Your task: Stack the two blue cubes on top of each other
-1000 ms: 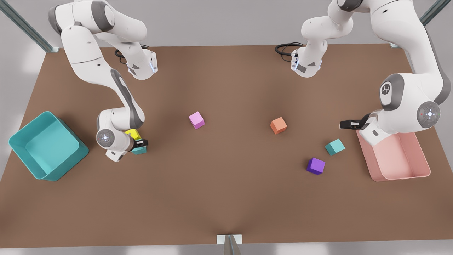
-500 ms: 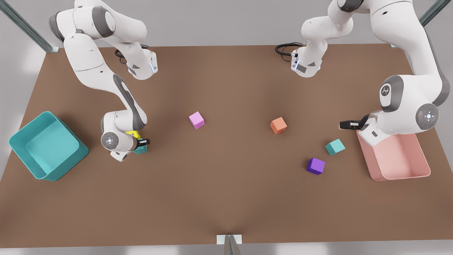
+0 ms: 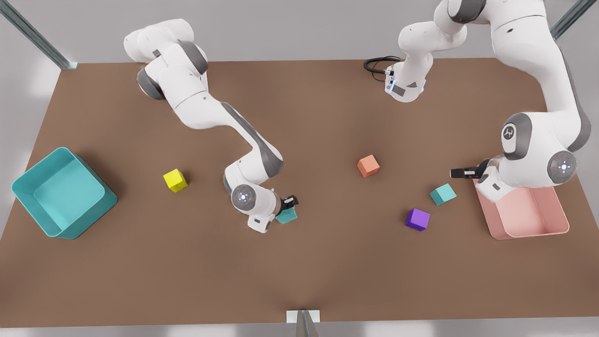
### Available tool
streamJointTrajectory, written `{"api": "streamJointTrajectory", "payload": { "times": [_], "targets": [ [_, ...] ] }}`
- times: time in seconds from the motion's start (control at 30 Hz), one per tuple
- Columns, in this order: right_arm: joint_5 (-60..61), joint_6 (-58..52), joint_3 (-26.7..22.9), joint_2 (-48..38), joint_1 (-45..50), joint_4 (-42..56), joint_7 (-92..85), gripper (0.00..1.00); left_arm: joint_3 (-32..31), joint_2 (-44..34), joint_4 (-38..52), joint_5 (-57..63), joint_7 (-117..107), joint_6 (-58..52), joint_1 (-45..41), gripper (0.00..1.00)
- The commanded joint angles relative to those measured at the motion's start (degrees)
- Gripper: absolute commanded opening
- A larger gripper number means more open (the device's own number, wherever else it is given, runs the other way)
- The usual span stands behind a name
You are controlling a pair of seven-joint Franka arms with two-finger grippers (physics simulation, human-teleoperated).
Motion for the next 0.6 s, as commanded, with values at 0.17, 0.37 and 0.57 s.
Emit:
{"api": "streamJointTrajectory", "payload": {
  "times": [0.17, 0.37, 0.57],
  "targets": [
    [-0.38, 4.39, -0.34, 7.17, 7.99, 4.60, 51.63, 0.48, 10.55, 0.57, -17.84, -4.87, -7.95, 27.56, -6.21, 1.00],
    [-0.65, 5.10, -0.26, 7.17, 8.08, 4.68, 51.01, 1.00, 10.73, 2.24, -22.41, -5.07, -8.13, 34.59, -6.12, 1.00],
    [5.59, -10.97, 1.59, -7.58, -0.09, 4.60, 47.67, 1.00, 11.61, 5.40, -22.94, -5.24, -15.95, 40.48, -6.21, 1.00]
  ]
}}
